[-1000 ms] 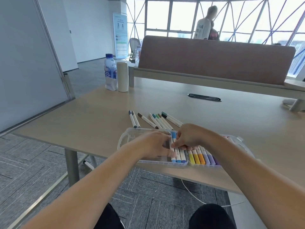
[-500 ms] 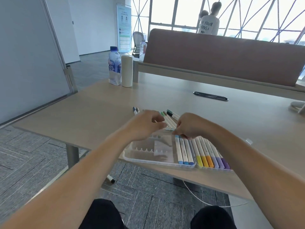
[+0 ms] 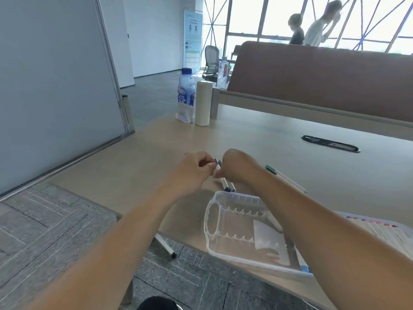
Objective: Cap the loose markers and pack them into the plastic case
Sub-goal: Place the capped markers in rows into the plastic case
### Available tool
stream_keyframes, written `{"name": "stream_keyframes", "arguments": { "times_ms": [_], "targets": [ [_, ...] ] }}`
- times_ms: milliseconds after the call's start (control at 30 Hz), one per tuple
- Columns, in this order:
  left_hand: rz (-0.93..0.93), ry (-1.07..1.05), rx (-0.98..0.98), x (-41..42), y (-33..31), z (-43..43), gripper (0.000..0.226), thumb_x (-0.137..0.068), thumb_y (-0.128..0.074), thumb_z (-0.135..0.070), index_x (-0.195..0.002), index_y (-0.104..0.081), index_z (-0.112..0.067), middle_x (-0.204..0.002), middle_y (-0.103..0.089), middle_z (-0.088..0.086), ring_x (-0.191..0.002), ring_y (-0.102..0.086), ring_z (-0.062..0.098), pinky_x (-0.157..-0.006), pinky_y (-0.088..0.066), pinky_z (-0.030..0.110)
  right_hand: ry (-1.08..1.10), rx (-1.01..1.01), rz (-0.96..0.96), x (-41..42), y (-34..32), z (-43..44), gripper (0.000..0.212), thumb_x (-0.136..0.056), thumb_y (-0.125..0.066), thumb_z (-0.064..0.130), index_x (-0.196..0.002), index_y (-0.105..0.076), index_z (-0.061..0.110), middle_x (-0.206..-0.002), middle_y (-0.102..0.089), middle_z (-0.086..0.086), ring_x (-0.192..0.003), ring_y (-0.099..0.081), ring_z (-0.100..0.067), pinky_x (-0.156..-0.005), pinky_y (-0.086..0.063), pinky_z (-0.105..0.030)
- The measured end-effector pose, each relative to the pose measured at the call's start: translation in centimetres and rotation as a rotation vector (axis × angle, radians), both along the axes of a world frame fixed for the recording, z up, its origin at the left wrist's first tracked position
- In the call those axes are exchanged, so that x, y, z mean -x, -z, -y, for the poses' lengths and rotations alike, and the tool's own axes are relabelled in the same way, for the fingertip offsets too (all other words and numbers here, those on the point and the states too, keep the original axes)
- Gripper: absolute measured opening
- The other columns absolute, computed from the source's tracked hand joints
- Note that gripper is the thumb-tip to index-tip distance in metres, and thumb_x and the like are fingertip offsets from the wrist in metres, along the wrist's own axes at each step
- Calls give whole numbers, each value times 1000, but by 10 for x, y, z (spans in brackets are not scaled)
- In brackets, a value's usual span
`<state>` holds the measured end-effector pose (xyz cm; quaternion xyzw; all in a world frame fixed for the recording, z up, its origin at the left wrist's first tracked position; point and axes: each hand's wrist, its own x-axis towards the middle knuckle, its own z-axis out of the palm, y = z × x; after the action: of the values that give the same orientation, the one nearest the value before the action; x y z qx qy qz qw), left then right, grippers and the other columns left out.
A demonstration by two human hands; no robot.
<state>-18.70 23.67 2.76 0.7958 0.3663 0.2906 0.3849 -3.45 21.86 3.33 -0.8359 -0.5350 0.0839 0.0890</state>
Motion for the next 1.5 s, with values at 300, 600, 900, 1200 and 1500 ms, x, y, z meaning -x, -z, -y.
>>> {"name": "stream_keyframes", "arguments": {
  "times_ms": [300, 600, 900, 1200, 1500],
  "targets": [
    [14, 17, -11, 5, 11, -3, 14, -93, -57, -19, -83, -67, -18, -85, -70, 6, -70, -58, 13, -69, -47, 31, 41, 52, 105, 7, -3, -14, 25, -89, -60, 32, -72, -48, 18, -75, -54, -2, -74, -57, -24, -65, -42, -31],
    [-32, 97, -51, -14, -2, 39, 11, -95, -59, -22, -95, -68, -15, -89, -67, 2, -74, -56, 12, -66, -43, 20, 71, 166, -79, -10, -46, 76, 33, -89, -60, 23, -60, -56, 6, -53, -51, -5, -43, -43, -17, -49, -33, -22],
    [-420, 351, -253, -39, 2, 107, 42, -93, -57, -32, -135, -53, -29, -126, -59, -11, -105, -64, 13, -84, -48, 25, 112, 261, -332, -31, -34, 163, 28, -89, -61, 24, -72, -67, 2, -57, -61, -7, -39, -43, -14, -45, -32, -20],
    [-539, 497, -332, -50, 9, 124, 49, -98, -51, -43, -143, -49, -22, -156, -35, -9, -136, -43, 16, -110, -34, 33, 43, 212, -254, -38, -17, 180, 34, -95, -61, 34, -79, -69, 5, -57, -63, -3, -41, -50, -11, -51, -42, -22],
    [-602, 525, -370, -59, 14, 122, 62, -82, -59, -67, -128, -61, -25, -162, -22, -10, -145, -30, 16, -113, -27, 32, -18, 167, -242, -52, -8, 182, 30, -89, -71, 33, -67, -65, 13, -55, -63, 4, -45, -55, -6, -51, -45, -18]
  ]
}}
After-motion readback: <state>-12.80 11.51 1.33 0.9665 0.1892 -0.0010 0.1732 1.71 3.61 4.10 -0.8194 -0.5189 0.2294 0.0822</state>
